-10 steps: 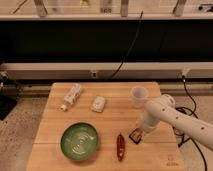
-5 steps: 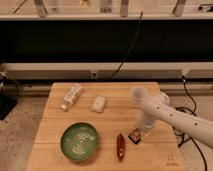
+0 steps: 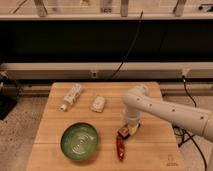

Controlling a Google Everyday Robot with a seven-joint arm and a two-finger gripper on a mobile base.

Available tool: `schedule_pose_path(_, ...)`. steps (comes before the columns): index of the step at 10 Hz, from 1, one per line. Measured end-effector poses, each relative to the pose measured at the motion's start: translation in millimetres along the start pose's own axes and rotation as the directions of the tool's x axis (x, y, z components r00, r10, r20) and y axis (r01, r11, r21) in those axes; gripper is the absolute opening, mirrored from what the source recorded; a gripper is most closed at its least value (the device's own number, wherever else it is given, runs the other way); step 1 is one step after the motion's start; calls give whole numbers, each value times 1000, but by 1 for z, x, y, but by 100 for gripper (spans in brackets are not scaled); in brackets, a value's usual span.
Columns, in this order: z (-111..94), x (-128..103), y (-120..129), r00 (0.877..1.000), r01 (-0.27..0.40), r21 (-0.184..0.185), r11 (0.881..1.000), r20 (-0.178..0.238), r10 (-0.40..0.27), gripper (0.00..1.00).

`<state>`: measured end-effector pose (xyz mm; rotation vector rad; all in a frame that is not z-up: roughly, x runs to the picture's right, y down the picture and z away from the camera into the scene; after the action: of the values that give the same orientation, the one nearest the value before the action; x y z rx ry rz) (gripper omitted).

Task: Place the eraser on the white sponge

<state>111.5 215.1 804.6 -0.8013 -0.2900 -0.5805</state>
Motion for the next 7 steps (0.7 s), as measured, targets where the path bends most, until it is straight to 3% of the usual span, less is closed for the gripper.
schedule_pose_path(3,-16,-15,-38,999,32,7,999,2,-32,0)
schedule_pose_path(7,-30,-24,-102,997,67,30,997,36,-68,0)
